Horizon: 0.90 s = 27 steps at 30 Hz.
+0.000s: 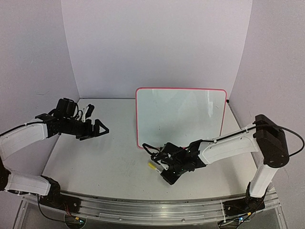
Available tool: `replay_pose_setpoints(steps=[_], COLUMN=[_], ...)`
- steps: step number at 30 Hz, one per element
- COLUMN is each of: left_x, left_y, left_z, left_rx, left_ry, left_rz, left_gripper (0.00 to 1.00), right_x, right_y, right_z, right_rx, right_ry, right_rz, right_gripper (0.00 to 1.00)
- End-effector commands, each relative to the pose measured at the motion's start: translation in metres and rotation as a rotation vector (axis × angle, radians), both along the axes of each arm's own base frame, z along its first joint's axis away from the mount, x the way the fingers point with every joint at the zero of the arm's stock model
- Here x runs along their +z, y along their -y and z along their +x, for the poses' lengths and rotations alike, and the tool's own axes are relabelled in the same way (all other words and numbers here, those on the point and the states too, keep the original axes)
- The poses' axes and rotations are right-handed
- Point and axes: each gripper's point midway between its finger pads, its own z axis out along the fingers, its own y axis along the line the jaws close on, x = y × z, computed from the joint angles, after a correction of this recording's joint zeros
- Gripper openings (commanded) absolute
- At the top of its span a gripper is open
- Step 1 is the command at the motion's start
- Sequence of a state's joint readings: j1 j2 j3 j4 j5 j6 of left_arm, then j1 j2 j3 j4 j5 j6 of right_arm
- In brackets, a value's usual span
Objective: Write a sentence on the whiteboard
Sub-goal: Pick up the whiteboard marker from the center of the board, then pass from the right arm to the left
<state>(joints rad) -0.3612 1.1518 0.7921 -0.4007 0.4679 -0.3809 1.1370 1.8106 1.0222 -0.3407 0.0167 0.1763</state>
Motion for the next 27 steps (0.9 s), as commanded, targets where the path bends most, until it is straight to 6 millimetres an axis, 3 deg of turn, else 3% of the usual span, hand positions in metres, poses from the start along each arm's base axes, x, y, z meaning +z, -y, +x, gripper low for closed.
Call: replay_pose_setpoints(steps=[1,7,12,18,23,27], left_x=[0.036,0.034,0.034,0.049,0.062,0.057], left_y=[0.034,0.072,0.099,0.132,0.14,0.141], left_z=[-0.015,-0.041,-0.056,-0.064,-0.064,-0.061], left_rx=[-0.05,-0.171,-0.28,-0.358,-0.369,-0.342], left_ry=[0.078,0.027,0.019,0.016,0.024,-0.005], left_rz=[-0.179,-0.251,-0.242,-0.289,-0.353,-0.363], left_gripper=[0.99,0.99,0.99,0.92,0.77,0.6], right_x=[0.058,0.118,0.151,0.172,0.174,0.173], right_y=[-0.028,-0.053,-0.067,-0.08,-0.08,-0.079], right_z=[0.013,0.02,0.021,0.015,0.014,0.013], right_rx=[-0.028,-0.012,0.029,0.078,0.082,0.085], right_ry=[0.078,0.124,0.173,0.22,0.228,0.229], right_rz=[0.17,0.317,0.377,0.4,0.399,0.395], right_gripper=[0.0,0.0,0.0,0.0,0.0,0.0])
